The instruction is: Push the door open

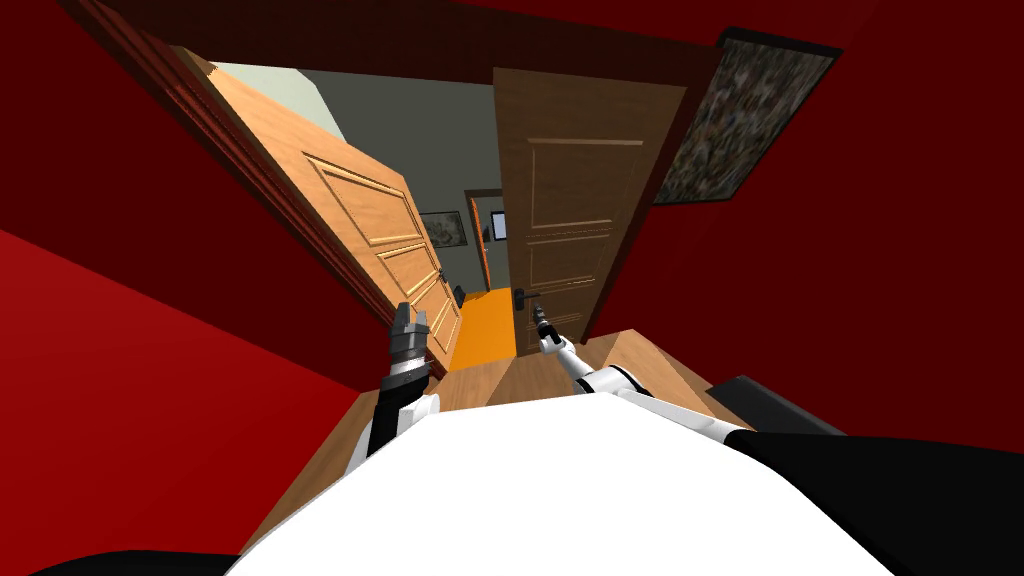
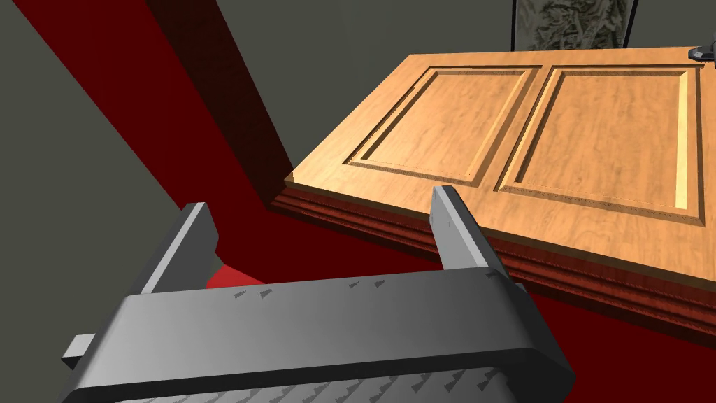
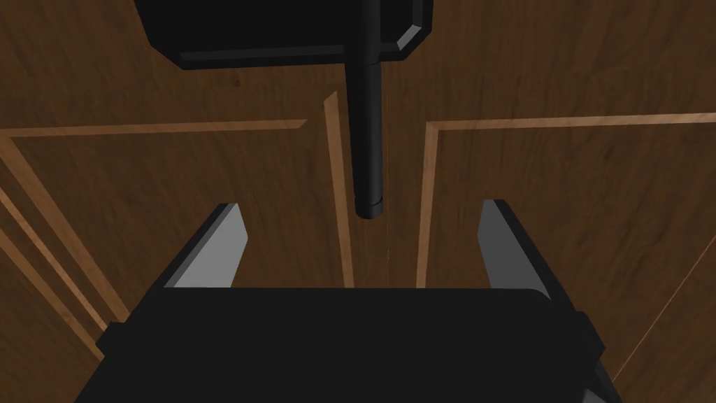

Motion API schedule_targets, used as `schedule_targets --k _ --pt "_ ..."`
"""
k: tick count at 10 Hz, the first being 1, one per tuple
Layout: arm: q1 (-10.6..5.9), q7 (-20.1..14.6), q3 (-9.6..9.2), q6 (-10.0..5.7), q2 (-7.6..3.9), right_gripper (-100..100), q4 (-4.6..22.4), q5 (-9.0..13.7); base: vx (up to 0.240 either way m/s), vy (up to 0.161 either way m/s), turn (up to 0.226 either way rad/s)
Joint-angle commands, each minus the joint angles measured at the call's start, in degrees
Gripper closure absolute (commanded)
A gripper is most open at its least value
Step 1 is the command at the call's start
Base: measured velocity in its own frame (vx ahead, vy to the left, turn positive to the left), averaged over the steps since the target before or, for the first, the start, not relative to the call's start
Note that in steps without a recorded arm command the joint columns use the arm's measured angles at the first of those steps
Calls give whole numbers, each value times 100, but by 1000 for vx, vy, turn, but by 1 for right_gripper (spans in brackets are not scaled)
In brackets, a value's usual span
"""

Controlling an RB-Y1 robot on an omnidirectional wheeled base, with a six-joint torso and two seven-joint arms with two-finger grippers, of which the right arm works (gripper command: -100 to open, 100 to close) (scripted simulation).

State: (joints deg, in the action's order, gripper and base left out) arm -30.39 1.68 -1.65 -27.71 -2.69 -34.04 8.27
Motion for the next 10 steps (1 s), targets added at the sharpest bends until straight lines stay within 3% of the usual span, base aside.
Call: schedule_targets --k 1,5,10 --pt "0 0 0 0 0 -100 0 0 38 -10 5" --pt "-22 5 45 24 -94 -100 30 19 176 21 23" --pt "-37 9 78 36 -76 -100 52 33 175 12 19"
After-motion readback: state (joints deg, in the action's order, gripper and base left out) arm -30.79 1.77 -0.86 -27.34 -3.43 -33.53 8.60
